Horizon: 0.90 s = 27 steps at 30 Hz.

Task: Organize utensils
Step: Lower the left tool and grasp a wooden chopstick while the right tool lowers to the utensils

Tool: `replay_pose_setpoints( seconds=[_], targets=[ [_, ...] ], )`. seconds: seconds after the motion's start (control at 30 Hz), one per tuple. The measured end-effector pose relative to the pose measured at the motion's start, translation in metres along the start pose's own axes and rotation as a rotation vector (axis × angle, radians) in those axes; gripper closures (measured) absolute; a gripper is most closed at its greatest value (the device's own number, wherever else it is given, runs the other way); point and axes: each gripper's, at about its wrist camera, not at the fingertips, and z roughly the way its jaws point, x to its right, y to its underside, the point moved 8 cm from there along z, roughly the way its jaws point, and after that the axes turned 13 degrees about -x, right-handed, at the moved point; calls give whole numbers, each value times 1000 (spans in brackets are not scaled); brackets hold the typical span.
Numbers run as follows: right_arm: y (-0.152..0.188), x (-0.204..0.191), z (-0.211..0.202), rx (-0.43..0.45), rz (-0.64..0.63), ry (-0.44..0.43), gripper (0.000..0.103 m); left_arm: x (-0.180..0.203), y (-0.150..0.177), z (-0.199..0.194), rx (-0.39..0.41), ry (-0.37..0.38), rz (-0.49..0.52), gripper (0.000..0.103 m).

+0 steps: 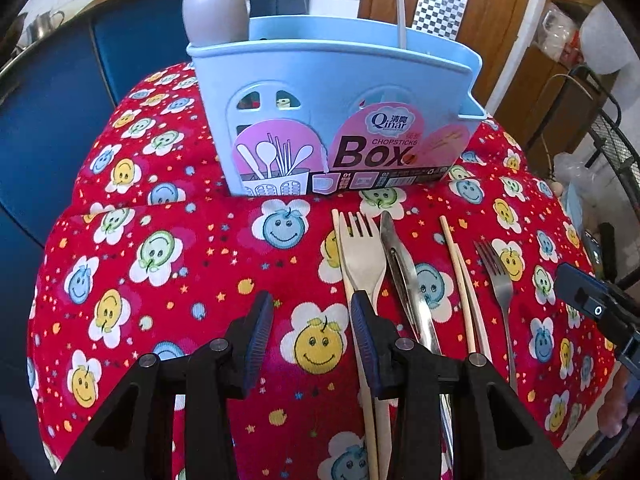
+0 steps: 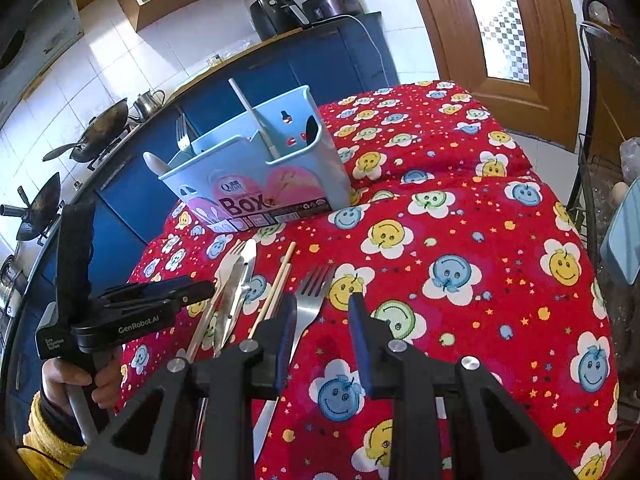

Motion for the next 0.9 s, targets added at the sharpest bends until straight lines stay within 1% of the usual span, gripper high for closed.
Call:
replay_pose_setpoints(
  seconds=[0.13,0.27,0.37,0.5,0.6,0.63,0.67,0.73,0.8,0.9],
  targets=[
    [0,2,1,-1,6,-2,74,2,0,2,-13,9,-1,62],
    [0,3,1,0,7,-3,74,7,3,4,-16,-8,22,62],
    [1,3,1,-3,6,-2,74,8,3,5,-16,-6,25,62],
    [1,3,2,-10,6,-1,74,7,-4,8,-21,-21,38,62],
    [1,2,4,-12,6,1,74,6,-15,12,-30,-8,38,63],
    [1,2,4,-13,5,3,74,6,-16,12,-32,-4,38,68],
    [1,2,4,-14,5,5,74,6,-19,13,-33,1,39,71],
    [1,2,4,-16,7,10,74,6,-21,13,-38,15,40,88],
    [0,2,5,-19,10,15,74,7,-21,14,-47,56,31,96],
    [0,2,8,-32,15,13,74,3,-20,12,-34,84,5,97]
  ],
)
